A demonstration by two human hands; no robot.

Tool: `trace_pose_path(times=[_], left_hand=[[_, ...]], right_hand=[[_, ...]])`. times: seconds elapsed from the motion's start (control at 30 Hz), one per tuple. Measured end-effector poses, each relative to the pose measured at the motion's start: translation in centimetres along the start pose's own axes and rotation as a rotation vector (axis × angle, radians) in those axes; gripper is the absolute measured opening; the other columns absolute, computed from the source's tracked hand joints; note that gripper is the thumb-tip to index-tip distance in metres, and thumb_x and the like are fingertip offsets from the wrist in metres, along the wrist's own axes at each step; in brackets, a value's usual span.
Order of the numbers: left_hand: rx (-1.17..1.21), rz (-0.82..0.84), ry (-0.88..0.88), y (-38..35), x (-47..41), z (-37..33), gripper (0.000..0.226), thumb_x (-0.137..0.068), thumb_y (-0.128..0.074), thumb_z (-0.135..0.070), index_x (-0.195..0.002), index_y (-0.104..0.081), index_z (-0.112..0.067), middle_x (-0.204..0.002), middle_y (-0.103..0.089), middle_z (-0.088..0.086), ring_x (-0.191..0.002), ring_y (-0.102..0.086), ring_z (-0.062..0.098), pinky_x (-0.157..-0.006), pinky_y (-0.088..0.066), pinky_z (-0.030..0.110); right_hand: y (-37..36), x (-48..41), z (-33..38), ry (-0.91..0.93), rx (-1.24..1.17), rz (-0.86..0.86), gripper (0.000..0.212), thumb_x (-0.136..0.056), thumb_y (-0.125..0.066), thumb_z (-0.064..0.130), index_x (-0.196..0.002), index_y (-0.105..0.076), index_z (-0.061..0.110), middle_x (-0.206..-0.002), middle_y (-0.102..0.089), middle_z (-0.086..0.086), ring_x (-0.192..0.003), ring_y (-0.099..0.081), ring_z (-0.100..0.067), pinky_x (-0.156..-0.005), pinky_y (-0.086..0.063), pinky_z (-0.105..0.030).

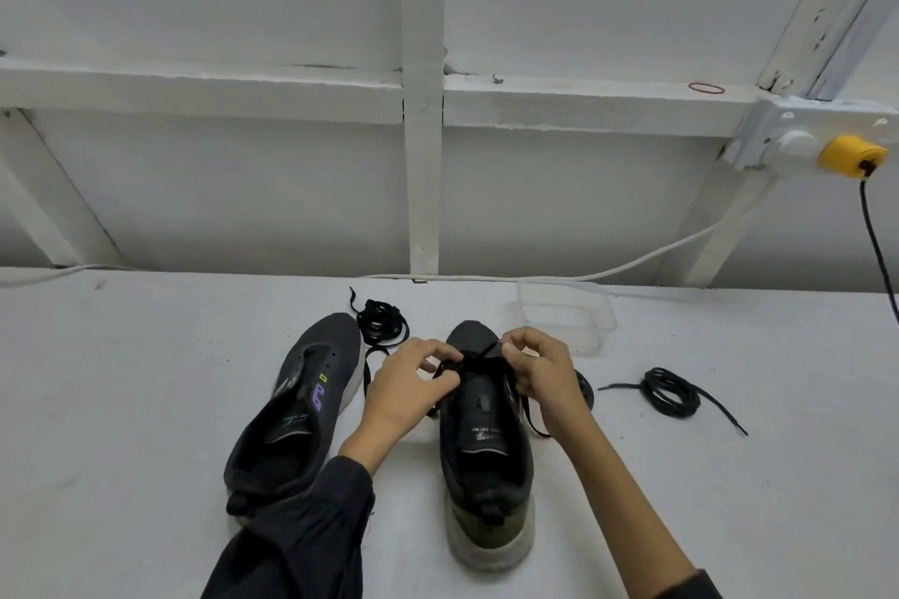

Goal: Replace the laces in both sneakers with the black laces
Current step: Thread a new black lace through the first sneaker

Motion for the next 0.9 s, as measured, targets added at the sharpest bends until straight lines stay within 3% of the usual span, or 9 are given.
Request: trace_pose_path(times=[0.07, 0.17, 0.3, 0.47, 0.6, 0.73, 0.83, 0.9], left_hand=[[-0.049, 0.007, -0.027, 0.0, -0.1, -0.2, 0.024, -0.062, -0.055, -0.044, -0.08, -0.064, -0.055, -0.099, -0.058, -0.028, -0.094, -0.054, -0.002, -0.076, -0.057, 0.04], [-0.096, 0.035, -0.101, -0.1, -0.7, -0.6, 0.025, -0.067, -0.057, -0.038, -0.087, -0.062, -0.052, -0.103, -0.06, -0.019, -0.096, -0.053, 0.0, -0.082, -0.047, 0.029], [-0.057, 0.029, -0.193, -0.8, -1.1, -0.6, 0.007, -0.085, -0.071, -0.027, -0.091, -0.074, -0.024, -0.091, -0.071, -0.008, -0.084, -0.058, 0.003, -0.074, -0.043, 0.022], [0.196, -0.068, -0.072, -1.5, -0.8, -0.6, 0.02, -0.094, -0.062, -0.027, -0.083, -0.077, -0.019, -0.079, -0.074, -0.006, -0.07, -0.061, -0.001, -0.068, -0.045, 0.015], [0.097, -0.046, -0.124, -2.3, -0.7, -0.7, 0.029, -0.091, -0.063, -0.037, -0.076, -0.073, -0.015, -0.067, -0.066, 0.005, -0.059, -0.05, 0.007, -0.06, -0.039, 0.024], [-0.018, -0.02, -0.191, -2.1, -0.6, -1.3, 0.028, -0.092, -0.065, -0.031, -0.076, -0.071, -0.01, -0.063, -0.062, 0.009, -0.058, -0.044, 0.006, -0.058, -0.035, 0.024], [0.027, 0.005, -0.24, -1.8, -0.1, -1.7, 0.009, -0.088, -0.07, -0.019, -0.091, -0.077, -0.015, -0.073, -0.068, -0.006, -0.068, -0.056, -0.004, -0.065, -0.039, 0.01], [0.077, -0.023, -0.243, -1.8, -0.2, -1.8, 0.011, -0.088, -0.07, -0.017, -0.096, -0.077, -0.014, -0.078, -0.069, -0.007, -0.069, -0.056, -0.008, -0.067, -0.04, 0.008]], right_hand=[[0.2, 0.1, 0.3, -0.06, -0.164, 0.045, 0.021, -0.093, -0.054, -0.003, -0.078, -0.061, 0.009, -0.056, -0.042, 0.001, -0.042, -0.027, -0.007, -0.041, -0.022, -0.017], [-0.2, 0.4, 0.5, -0.027, -0.1, 0.128, 0.015, -0.092, -0.059, 0.0, -0.082, -0.066, 0.008, -0.056, -0.046, 0.002, -0.044, -0.028, -0.009, -0.042, -0.023, -0.019], [0.4, 0.5, 1.3, 0.045, 0.052, 0.169, 0.006, -0.086, -0.069, 0.001, -0.089, -0.073, 0.004, -0.064, -0.058, -0.003, -0.046, -0.046, -0.012, -0.045, -0.042, -0.022], [1.7, 0.4, 1.7, 0.038, -0.037, 0.154, 0.022, -0.079, -0.073, -0.006, -0.1, -0.071, 0.001, -0.073, -0.065, -0.011, -0.064, -0.066, -0.022, -0.063, -0.057, -0.028], [1.4, 0.1, 2.1, 0.076, 0.022, 0.215, 0.025, -0.078, -0.076, -0.004, -0.102, -0.072, 0.001, -0.071, -0.066, -0.012, -0.062, -0.067, -0.022, -0.062, -0.056, -0.026], [0.7, -0.3, 2.5, 0.13, 0.107, 0.208, 0.011, -0.078, -0.077, -0.001, -0.088, -0.075, 0.005, -0.064, -0.068, -0.007, -0.054, -0.062, -0.016, -0.053, -0.05, -0.021], [0.6, -0.5, 2.5, 0.142, 0.111, 0.202, 0.011, -0.078, -0.075, -0.004, -0.076, -0.073, 0.006, -0.061, -0.067, -0.005, -0.052, -0.06, -0.014, -0.051, -0.049, -0.02], [0.5, -0.4, 2.6, 0.163, 0.137, 0.216, 0.011, -0.078, -0.076, -0.004, -0.077, -0.074, 0.007, -0.062, -0.068, -0.006, -0.053, -0.061, -0.015, -0.051, -0.05, -0.021]])
Point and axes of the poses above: each hand's wrist, its own x-axis away from the middle knuckle, its own y-axis out of the back of the hand, z = x × y, the point moved 1 cm from there along -x, towards the middle knuckle
